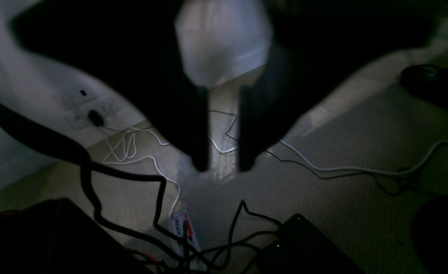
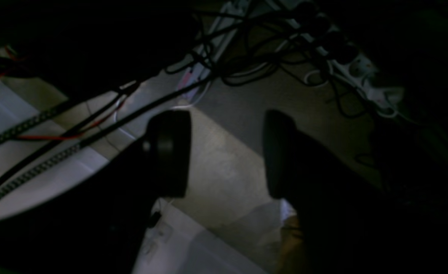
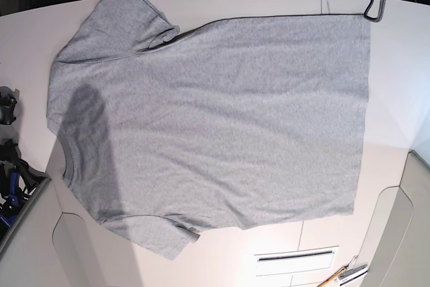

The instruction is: Fold the T-shirt properly

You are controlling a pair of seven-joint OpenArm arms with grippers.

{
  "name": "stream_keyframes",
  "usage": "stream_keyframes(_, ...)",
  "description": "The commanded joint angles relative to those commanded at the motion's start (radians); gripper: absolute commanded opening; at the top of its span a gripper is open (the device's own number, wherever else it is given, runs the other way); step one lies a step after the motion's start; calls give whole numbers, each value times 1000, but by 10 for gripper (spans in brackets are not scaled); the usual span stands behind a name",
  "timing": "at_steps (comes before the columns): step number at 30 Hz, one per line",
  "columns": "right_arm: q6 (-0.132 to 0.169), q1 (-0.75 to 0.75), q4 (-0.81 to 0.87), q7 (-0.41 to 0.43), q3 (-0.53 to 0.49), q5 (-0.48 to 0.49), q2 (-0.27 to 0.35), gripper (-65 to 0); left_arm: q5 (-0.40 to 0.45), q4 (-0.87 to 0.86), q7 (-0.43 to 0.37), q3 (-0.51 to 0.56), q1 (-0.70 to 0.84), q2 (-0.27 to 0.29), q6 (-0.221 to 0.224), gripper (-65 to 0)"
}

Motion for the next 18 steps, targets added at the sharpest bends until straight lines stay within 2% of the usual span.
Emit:
stream_keyframes(2, 0, 0, 0, 0, 0, 0, 0, -589, 0, 0, 0, 0, 0, 0, 0, -463)
stream_keyframes(3, 0, 0, 0, 0, 0, 0, 0, -650, 0, 0, 1, 0, 0, 0, 0, -507)
stream_keyframes(5, 0, 0, 2, 0, 0, 1, 0, -650, 0, 0, 1, 0, 0, 0, 0, -599)
stream_keyframes(7, 1, 0, 6, 15, 0, 1, 0, -650, 0, 0, 1, 0, 0, 0, 0, -650)
stream_keyframes(13, 2, -3, 6, 18, 0, 1, 0, -650, -67, 0, 0, 0, 12, -2, -1, -650)
stream_keyframes(16, 33, -19, 9, 18, 0, 1, 6, -650, -71, 0, 0, 0, 25, -17, -1, -650)
stream_keyframes(18, 38, -48, 24, 18, 0, 1, 15, -650, -71, 0, -20, 0, 35, -29, -17, -650)
